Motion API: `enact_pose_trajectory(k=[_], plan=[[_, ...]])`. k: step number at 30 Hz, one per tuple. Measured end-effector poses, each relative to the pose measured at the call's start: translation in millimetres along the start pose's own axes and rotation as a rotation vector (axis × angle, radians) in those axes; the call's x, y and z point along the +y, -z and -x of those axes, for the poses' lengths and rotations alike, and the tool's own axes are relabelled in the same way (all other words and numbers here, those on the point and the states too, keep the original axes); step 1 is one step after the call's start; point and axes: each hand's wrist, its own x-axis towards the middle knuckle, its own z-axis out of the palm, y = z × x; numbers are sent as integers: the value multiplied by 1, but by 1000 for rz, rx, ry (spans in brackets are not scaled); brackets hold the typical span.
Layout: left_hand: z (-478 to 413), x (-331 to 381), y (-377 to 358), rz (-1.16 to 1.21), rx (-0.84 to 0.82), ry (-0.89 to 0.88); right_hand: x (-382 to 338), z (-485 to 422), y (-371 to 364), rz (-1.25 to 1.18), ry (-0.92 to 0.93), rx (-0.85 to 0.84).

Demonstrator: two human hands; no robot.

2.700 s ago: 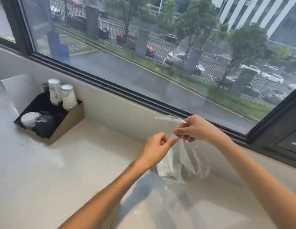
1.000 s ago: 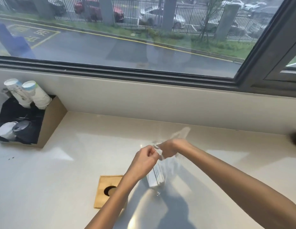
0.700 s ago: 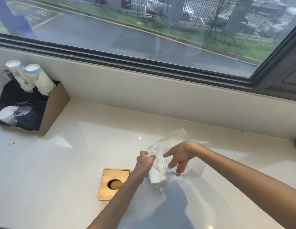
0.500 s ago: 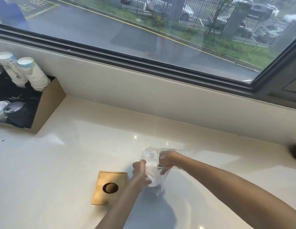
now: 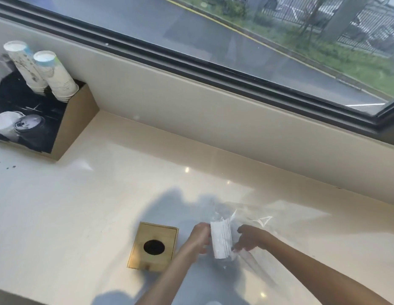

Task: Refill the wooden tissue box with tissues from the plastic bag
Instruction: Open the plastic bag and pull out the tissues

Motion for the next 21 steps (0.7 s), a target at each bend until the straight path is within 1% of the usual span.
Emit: enact_pose_trajectory(k=[1,4,6,8,11,13,15,16,18,19,20,21], plan=[[0,1,-6,12,-11,-13,3,-2,-1,-43,29,-3],[-4,1,-20,149,-34,-53,10,0,-4,-193,152,-13],[-4,0,-25,213,-78,-49,15,1,-8,-289,214,22],[-6,-2,-30,284,-123,-26,16,1,-10,-318,265,62],[-13,-8,-33,442,-168,3,16,-1,-13,-422,319,136],[-19,-13,-32,496,-195,8,16,1,-15,-398,320,206],[-27,-17,-31,464,-193,6,19,0,-19,-404,297,271],[-31,-19,-31,401,-152,-4,23,-3,-21,-416,310,277],[-37,-24,-29,234,-4,-24,35,-3,-18,-419,347,277],[-38,-26,-27,147,60,-35,44,-3,-16,-460,382,258],[-39,-28,-24,58,95,-50,52,-2,-14,-534,437,202],[-38,-29,-23,-32,93,-65,59,-2,-12,-627,489,128]])
